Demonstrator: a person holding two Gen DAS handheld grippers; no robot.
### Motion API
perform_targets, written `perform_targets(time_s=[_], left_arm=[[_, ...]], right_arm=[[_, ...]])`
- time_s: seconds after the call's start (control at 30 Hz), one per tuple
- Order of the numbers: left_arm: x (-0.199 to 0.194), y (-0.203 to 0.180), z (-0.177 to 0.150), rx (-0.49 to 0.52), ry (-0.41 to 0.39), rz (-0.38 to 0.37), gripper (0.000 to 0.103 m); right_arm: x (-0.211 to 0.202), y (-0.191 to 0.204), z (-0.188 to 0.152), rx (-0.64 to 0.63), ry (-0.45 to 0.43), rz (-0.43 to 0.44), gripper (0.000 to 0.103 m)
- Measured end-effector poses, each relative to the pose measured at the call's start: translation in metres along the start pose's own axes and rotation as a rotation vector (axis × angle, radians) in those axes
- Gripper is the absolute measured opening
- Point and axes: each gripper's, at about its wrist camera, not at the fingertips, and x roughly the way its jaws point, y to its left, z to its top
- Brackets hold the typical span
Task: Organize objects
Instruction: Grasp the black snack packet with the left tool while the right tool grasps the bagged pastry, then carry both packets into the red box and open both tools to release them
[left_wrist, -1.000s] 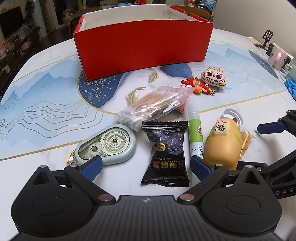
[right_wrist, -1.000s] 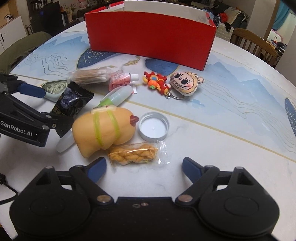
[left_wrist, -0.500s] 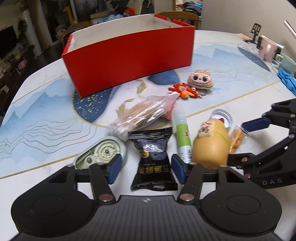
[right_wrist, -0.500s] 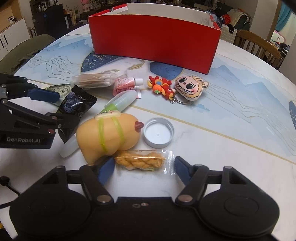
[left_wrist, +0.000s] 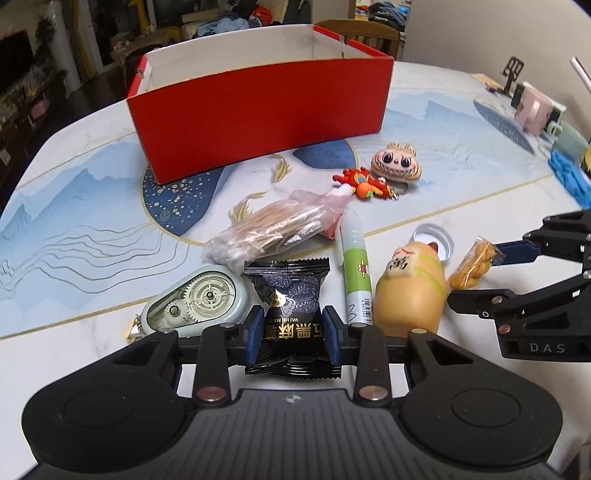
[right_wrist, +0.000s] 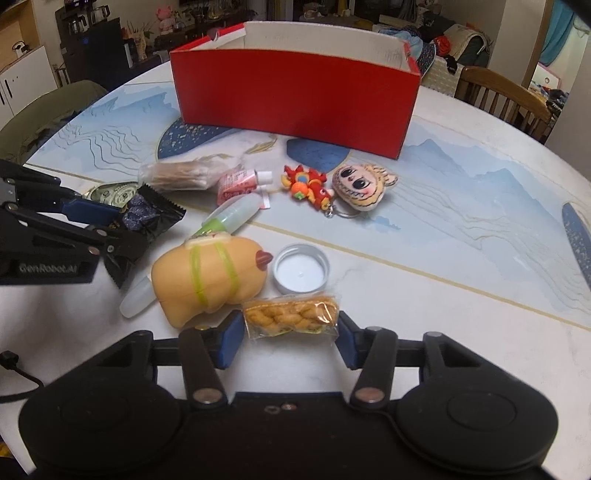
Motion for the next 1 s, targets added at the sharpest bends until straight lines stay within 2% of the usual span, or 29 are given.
perform_targets(time_s=[0.23, 0.4, 0.53, 0.63, 0.7, 0.77, 0.87, 1.0], left_arm=[[-0.020, 0.007, 0.009, -0.065, -0.021, -0.044, 0.032], [-0.031, 0.008, 0.016, -0.083, -0.046, -0.063, 0.025], [-0.030, 0.003, 0.019, -0.019, -0.028, -0.065, 0.025], [-0.029, 0.004, 0.014, -0.034, -0.004, -0.073, 0.025], [-0.026, 0.004, 0.011, -0.037, 0.020, -0.073, 0.034], [-0.023, 0.004, 0.006, -0.037, 0.043, -0.075, 0.070], [-0.022, 0.002, -0.002, -0.020, 0.055, -0.089, 0.071], [-0.013, 0.001, -0.007, -0.017, 0.073, -0.021, 0.071]], right_arm=[[-0.024, -0.005, 0.010, 0.007, -0.049, 0.013, 0.052], [-0.036, -0.004, 0.022, -0.004, -0.071, 0.016, 0.052], [-0.041, -0.003, 0.027, -0.030, -0.088, 0.018, 0.052], [-0.040, -0.004, 0.028, -0.024, -0.083, 0.025, 0.052], [-0.039, -0.005, 0.026, -0.017, -0.079, 0.028, 0.052], [-0.039, -0.005, 0.025, -0.009, -0.074, 0.031, 0.052], [-0.039, -0.005, 0.022, -0.006, -0.071, 0.037, 0.052], [-0.039, -0.004, 0.020, -0.005, -0.067, 0.041, 0.052]])
